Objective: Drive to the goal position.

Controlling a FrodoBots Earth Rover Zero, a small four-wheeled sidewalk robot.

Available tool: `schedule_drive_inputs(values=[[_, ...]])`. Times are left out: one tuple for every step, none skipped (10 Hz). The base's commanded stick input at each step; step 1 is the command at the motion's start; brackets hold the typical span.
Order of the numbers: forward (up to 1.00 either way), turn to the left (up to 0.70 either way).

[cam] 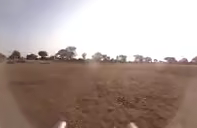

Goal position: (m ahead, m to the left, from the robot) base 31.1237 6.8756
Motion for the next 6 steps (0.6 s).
schedule_drive_inputs(values=[[0.70,0.00],[0.70,0.00],[0.70,0.00],[0.70,0.00],[0.70,0.00],[0.70,0.00]])
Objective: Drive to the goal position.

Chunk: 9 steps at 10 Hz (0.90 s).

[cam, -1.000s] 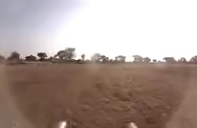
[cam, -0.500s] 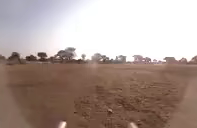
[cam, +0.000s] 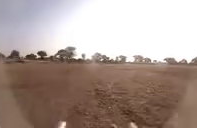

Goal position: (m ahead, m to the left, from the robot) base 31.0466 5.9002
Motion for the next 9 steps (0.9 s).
schedule_drive_inputs(values=[[0.70,0.00],[0.70,0.00],[0.70,0.00],[0.70,0.00],[0.70,0.00],[0.70,0.00],[0.70,0.00],[0.70,0.00],[0.70,0.00]])
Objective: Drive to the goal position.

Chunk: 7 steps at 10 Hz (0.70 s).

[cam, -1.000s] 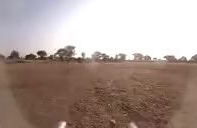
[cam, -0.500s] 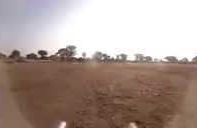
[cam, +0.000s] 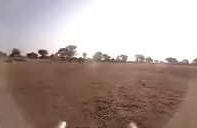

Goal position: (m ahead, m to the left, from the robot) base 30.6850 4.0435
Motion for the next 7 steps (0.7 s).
schedule_drive_inputs(values=[[0.70,0.00],[0.70,0.00],[0.70,0.00],[0.70,0.00],[0.70,0.00],[0.70,0.00],[0.70,0.00]])
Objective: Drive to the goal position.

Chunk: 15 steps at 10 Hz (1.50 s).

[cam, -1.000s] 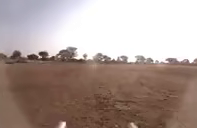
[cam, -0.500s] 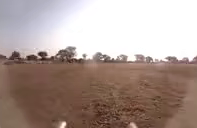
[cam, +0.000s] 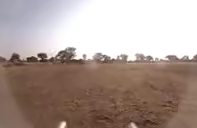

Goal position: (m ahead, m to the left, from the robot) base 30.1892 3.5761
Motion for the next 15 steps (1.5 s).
schedule_drive_inputs(values=[[0.70,0.00],[0.70,0.00],[0.70,0.00],[0.70,0.00],[0.70,0.00],[0.70,0.00],[0.70,0.00],[0.70,0.00],[0.70,0.00],[0.70,0.00],[0.70,0.00],[0.70,0.00],[0.70,0.00],[0.70,0.00],[0.70,0.00]])
